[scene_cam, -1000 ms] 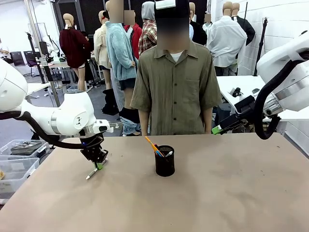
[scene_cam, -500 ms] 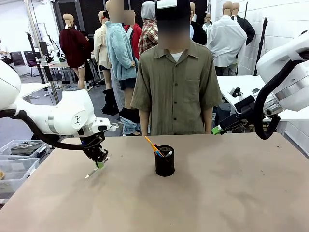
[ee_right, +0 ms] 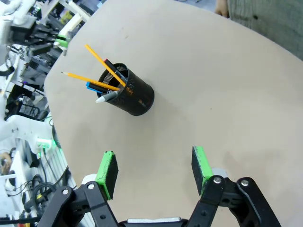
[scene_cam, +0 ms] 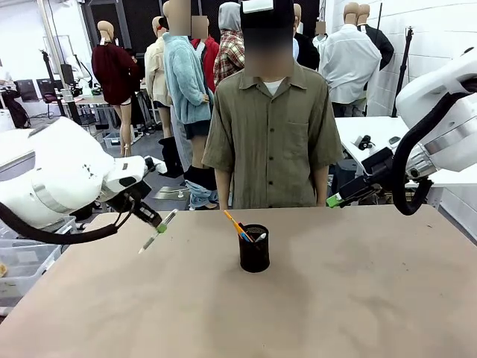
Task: Place the pens into the pen holder.
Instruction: Pick up a writing instrument from the table and place it into the Pen holder.
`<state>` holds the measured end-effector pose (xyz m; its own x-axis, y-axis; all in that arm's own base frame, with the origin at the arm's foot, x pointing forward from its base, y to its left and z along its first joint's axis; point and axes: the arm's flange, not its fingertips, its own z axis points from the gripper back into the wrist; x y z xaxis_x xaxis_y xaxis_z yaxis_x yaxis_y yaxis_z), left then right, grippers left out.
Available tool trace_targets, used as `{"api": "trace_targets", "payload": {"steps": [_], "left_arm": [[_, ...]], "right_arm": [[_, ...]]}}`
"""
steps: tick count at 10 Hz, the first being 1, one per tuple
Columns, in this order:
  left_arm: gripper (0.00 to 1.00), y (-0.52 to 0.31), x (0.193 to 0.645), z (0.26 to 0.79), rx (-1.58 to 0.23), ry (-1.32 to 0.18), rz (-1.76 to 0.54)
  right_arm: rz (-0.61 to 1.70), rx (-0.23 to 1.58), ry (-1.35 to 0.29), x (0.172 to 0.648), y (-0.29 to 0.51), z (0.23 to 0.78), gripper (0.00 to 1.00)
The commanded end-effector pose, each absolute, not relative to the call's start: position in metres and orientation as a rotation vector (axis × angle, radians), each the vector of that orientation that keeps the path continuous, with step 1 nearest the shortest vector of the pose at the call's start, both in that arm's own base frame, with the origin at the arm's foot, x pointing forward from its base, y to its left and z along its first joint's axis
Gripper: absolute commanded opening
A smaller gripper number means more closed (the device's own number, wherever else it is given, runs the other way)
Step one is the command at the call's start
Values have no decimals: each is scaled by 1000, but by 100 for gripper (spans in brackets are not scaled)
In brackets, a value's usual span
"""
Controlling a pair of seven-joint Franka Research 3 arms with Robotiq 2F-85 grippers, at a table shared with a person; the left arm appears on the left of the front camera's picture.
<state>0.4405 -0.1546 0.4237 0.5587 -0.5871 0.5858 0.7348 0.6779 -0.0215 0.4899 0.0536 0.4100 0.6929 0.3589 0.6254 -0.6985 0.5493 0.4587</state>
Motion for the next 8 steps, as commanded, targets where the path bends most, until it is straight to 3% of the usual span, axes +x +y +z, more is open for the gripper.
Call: {"api": "trace_targets", "payload": {"steps": [1,8], "left_arm": [[0,-132,434,406,-529,-741,-971],[0,-187,470,438,-890,-1173,-1076]], "right_arm": [[668,778,-523,492,55,408,78],[668,778,-523,492,55,408,78]]}}
